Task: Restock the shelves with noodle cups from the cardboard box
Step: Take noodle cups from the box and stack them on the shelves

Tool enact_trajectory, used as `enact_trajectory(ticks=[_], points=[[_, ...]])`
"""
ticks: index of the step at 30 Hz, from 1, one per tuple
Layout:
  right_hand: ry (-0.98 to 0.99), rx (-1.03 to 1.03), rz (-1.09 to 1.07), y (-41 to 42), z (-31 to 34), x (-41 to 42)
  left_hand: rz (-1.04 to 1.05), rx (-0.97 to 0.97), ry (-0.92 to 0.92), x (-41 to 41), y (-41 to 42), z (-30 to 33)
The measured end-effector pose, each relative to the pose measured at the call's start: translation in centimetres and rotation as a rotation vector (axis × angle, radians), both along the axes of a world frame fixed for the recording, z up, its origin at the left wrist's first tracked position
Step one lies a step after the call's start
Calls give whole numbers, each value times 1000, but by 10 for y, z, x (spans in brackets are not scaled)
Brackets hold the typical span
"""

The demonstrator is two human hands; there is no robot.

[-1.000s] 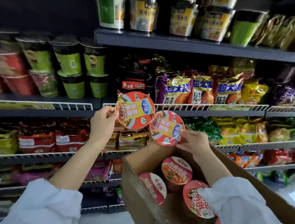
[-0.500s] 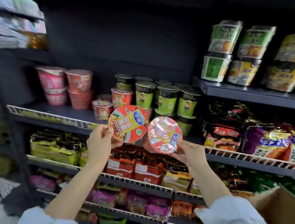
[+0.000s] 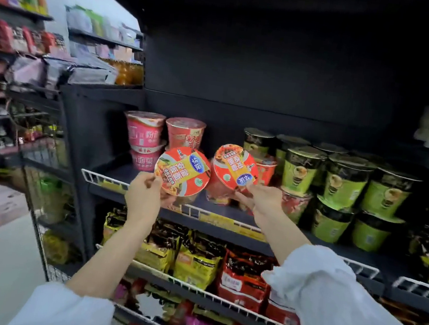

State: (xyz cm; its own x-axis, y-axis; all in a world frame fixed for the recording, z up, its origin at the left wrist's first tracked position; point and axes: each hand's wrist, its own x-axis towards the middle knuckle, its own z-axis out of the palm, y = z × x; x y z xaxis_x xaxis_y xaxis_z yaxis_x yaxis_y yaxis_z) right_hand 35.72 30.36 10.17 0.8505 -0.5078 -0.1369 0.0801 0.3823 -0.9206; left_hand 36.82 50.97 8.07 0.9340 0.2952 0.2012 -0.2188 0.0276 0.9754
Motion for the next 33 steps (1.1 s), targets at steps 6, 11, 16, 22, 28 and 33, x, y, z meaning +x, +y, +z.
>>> enact_trajectory(ticks=[6,11,16,22,28,33], points=[[30,38,-29,15,10,130,0,49,13,98,11,11],[263,-233,-156,13,4,210,-38,61,54,155,8,12],[280,-258,-108,23,1,246,-109,104,84,186,4,10],[232,-209,-57,17,-7,259,-199,148,91,207,10,10],[93,-166,-22,22,4,240,-302,115,109,215,14,16],[51,-568,113,18,16,196,-397,74,116,218,-6,30]])
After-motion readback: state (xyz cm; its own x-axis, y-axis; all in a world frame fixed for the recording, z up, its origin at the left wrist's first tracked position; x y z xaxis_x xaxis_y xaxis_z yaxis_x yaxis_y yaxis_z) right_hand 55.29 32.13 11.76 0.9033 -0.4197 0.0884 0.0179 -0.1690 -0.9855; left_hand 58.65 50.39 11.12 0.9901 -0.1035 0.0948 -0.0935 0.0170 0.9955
